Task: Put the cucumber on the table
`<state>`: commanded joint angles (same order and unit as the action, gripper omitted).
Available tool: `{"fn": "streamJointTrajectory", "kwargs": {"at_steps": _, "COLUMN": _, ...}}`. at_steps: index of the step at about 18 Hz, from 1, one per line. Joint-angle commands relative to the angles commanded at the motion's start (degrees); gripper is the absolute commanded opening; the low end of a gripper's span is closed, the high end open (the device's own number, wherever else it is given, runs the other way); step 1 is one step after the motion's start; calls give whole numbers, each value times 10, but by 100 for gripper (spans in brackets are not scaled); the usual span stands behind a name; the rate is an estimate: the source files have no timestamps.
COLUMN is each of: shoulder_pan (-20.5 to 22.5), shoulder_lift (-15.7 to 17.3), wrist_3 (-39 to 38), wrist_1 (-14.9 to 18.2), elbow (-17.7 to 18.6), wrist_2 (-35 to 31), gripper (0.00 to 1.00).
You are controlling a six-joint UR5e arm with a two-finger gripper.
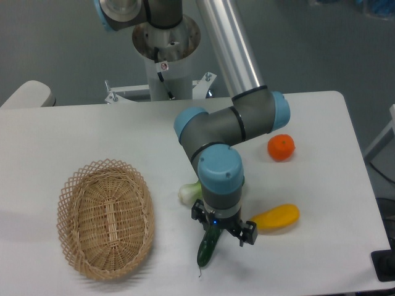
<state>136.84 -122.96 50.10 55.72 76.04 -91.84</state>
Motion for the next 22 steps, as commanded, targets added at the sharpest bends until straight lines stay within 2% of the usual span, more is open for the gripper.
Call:
{"fn": "streamJointTrajectory", "kwargs": {"at_steps": 3, "shoulder_pan": 15, "shoulder_lift": 9, "wrist_3": 24, "wrist_1": 4, "elbow": -26, "wrist_2": 0, "gripper": 100}}
{"fn": "streamJointTrajectory", "kwargs": {"at_steps": 5, "shoulder_pan": 24, "shoulder_lift": 18, "wrist_3": 87, "wrist_1": 8, "elbow": -30, "wrist_2": -1, "gripper": 100}}
{"fn": "streamJointTrajectory", "kwargs": {"at_steps": 8, "shoulder_pan": 53, "shoulder_lift": 39, "wrist_3": 170, "wrist_1": 61, "elbow": -30, "wrist_2": 0, "gripper": 100}}
{"fn": "streamJointTrajectory", "kwargs": {"at_steps": 10, "shoulder_pan": 66, "shoulder_lift": 50, "wrist_3": 244, "wrist_1": 82, "elbow": -26, "wrist_2": 0, "gripper": 100}}
{"fn": "streamJointTrajectory", "kwargs": {"at_steps": 17, "shoulder_pan": 112, "shoulder_lift": 72, "wrist_3": 418, "wrist_1": 93, "elbow": -23, "wrist_2": 4, "gripper": 100}}
{"fn": "streamJointTrajectory", "kwargs": {"at_steps": 22, "shoulder_pan": 116, "shoulder_lift": 76, "wrist_3": 433, "wrist_1": 92, "elbow": -17, "wrist_2": 4, "gripper": 100}}
